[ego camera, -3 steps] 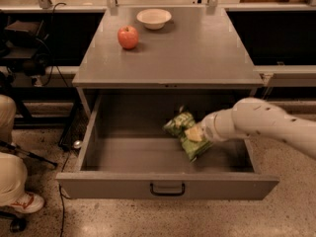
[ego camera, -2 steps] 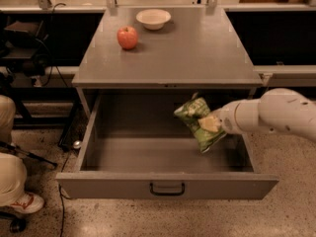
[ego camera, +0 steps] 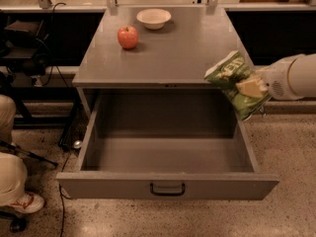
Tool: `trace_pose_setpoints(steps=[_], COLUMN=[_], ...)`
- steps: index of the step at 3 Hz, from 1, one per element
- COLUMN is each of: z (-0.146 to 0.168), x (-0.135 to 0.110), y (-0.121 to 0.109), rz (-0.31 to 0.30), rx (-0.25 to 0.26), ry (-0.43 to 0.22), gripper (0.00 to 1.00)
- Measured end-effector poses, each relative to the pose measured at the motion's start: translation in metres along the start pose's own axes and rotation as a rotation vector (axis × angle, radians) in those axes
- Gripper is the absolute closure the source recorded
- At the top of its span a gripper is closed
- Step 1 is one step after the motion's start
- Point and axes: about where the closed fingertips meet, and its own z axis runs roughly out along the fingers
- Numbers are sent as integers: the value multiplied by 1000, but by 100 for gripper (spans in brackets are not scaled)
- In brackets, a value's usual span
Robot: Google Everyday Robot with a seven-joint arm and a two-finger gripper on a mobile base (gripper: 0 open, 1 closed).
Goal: Pick green jalapeno chip bag from top drawer and place on counter
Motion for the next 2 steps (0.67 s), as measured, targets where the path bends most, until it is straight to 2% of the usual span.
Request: trace_pose_setpoints(steps=[2], z=[2], x=[-10], y=[0], rz=[-4], rx=[-3], ry=[-22], gripper=[100])
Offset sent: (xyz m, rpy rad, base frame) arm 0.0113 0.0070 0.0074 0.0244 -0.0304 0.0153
